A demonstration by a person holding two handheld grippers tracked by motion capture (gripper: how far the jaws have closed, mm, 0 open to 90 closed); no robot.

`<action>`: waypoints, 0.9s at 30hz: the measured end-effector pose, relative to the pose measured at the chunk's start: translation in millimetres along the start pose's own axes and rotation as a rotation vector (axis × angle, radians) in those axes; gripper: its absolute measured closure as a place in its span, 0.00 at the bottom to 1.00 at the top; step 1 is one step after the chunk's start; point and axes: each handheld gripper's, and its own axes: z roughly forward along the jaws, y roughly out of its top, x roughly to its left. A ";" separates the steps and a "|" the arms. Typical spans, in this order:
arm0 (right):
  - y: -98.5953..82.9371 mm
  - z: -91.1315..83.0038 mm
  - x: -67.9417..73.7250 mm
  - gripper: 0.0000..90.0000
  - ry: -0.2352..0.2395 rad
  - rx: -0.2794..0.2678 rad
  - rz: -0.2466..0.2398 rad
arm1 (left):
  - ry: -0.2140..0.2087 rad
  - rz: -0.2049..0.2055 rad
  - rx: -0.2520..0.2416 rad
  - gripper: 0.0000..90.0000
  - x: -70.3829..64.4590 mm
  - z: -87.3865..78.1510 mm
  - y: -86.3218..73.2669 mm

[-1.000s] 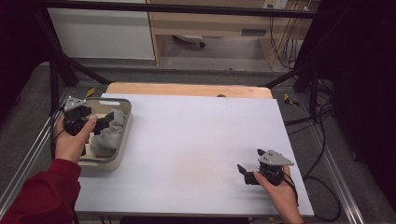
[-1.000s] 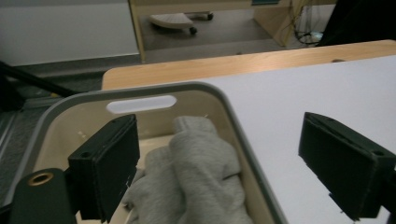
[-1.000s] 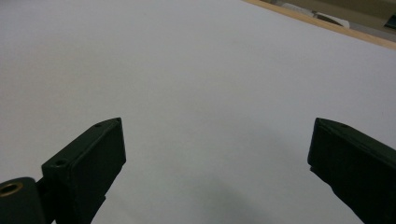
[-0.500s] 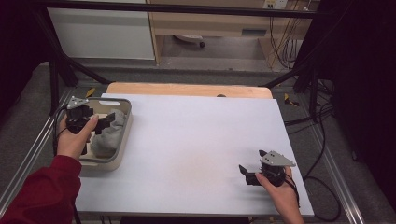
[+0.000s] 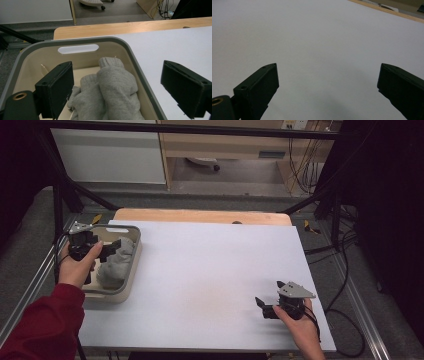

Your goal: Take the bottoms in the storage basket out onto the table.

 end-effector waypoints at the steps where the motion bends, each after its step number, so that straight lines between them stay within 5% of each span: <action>1: 0.0 0.0 0.0 0.04 0.000 0.000 0.000 | 0.000 0.001 0.001 0.13 0.3 -0.1 0.1; 14: 0.2 0.8 0.3 0.04 0.006 0.002 -0.007 | 0.019 -0.013 0.038 0.12 12.2 3.6 -2.0; 27: 0.5 0.8 1.0 0.04 0.014 0.006 -0.008 | -0.020 -0.010 0.115 0.12 9.0 21.1 -17.9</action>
